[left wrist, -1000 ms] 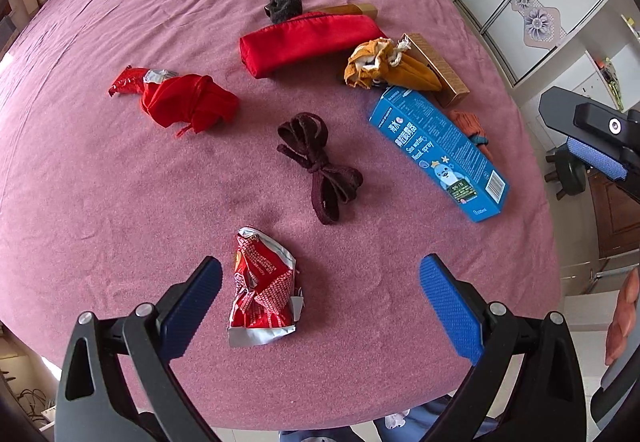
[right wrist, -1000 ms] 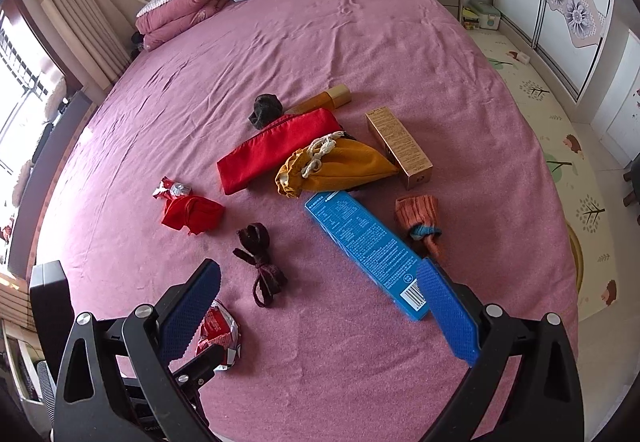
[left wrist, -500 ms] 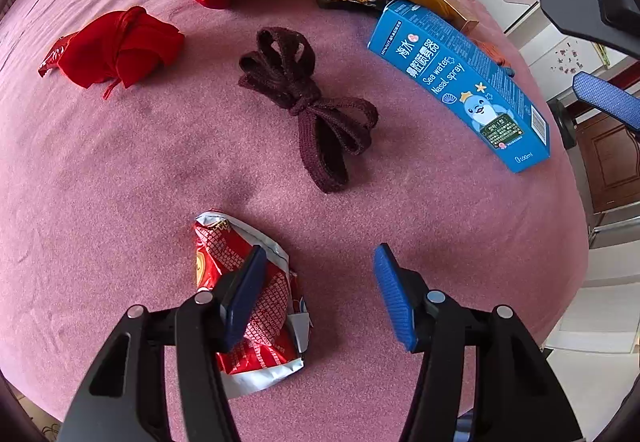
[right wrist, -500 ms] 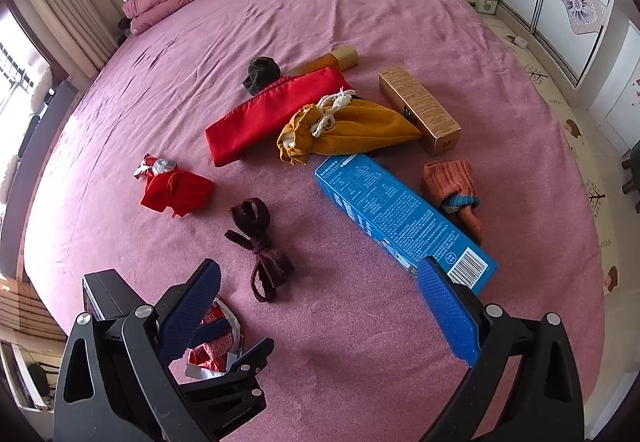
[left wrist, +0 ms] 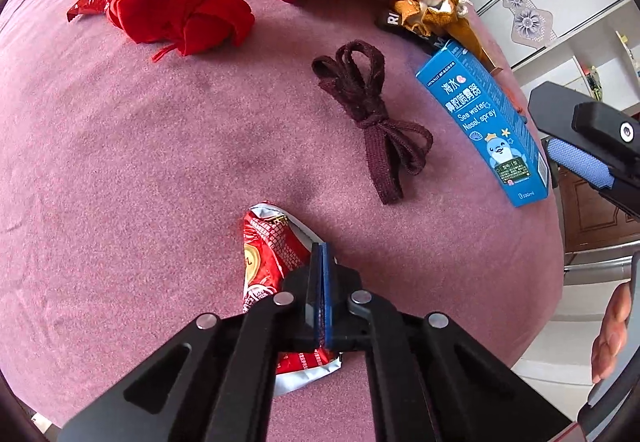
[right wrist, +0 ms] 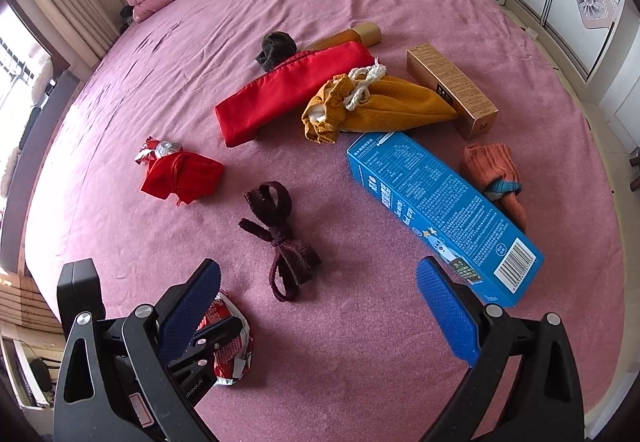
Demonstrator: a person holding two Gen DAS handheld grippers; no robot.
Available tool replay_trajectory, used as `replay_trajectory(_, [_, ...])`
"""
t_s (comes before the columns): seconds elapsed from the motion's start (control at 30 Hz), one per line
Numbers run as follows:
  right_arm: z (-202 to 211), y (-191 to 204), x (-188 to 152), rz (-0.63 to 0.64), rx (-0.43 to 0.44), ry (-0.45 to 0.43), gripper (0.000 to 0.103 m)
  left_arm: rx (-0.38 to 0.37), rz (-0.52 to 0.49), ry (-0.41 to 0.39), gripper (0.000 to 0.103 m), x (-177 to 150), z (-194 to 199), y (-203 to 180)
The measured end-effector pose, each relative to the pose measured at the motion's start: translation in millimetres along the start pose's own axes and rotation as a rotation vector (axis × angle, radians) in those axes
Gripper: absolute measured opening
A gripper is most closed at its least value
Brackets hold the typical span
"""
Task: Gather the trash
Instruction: 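Lower the left tool onto the crumpled red chip bag and close it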
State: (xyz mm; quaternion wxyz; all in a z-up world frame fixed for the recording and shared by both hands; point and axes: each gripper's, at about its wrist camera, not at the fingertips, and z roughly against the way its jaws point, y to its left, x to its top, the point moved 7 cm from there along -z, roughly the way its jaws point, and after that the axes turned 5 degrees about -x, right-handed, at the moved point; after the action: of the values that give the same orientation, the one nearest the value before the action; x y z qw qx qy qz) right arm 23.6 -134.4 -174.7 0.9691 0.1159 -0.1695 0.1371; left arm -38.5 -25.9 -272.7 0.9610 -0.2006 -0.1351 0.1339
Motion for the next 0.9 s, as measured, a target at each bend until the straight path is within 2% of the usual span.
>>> replay_trajectory(0.23, [-19.3, 8.2, -2.4, 0.02, 0.006, 0.02, 0.094, -0.021, 0.079, -0.082, 0.001, 18.5, 29.8, 22.7])
replay_trajectory(0.33, [-29.1, 11.9, -0.2, 0.03, 0.007, 0.032, 0.094, -0.022, 0.104, -0.08, 0.001, 24.9, 36.9, 35.5])
replay_trajectory(0.43, [-33.7, 14.4, 3.1, 0.032, 0.011, 0.038, 0.094, -0.056, 0.122, -0.022, 0.002, 19.2, 39.0, 39.8])
replay_trajectory(0.47, [-34.5, 14.8, 3.4, 0.033, 0.012, 0.04, 0.094, -0.057, 0.122, 0.008, 0.013, 12.5, 34.6, 36.9])
replay_trajectory(0.5, [-34.6, 15.3, 3.0, 0.031, 0.014, 0.041, 0.094, -0.047, 0.119, 0.033, 0.034, 4.7, 32.3, 35.5])
replay_trajectory(0.53, [-35.1, 15.4, 2.5, 0.031, 0.017, 0.042, 0.094, -0.037, 0.114, 0.041, 0.047, -1.6, 31.1, 34.2])
replay_trajectory(0.57, [-35.6, 15.8, 2.0, 0.032, 0.017, 0.045, 0.094, -0.021, 0.106, 0.038, 0.064, -5.5, 31.1, 33.6])
replay_trajectory(0.6, [-36.1, 16.0, 1.3, 0.036, 0.017, 0.047, 0.094, 0.0, 0.093, 0.037, 0.067, -7.8, 29.4, 32.5])
replay_trajectory(0.7, [-38.8, 17.2, -1.2, 0.049, 0.017, 0.058, 0.094, 0.02, 0.092, 0.08, 0.069, -12.5, 15.1, 32.1])
replay_trajectory(0.8, [-43.6, 19.7, -3.2, 0.065, 0.016, 0.067, 0.094, 0.049, 0.084, 0.085, 0.066, -11.3, 2.8, 30.7])
replay_trajectory(0.83, [-44.6, 20.4, -3.3, 0.071, 0.016, 0.068, 0.094, 0.073, 0.072, 0.082, 0.061, -10.3, 1.7, 30.9])
replay_trajectory(0.9, [-47.1, 22.5, -2.8, 0.077, 0.02, 0.069, 0.094, 0.099, 0.066, 0.071, 0.037, -6.7, 2.0, 30.3])
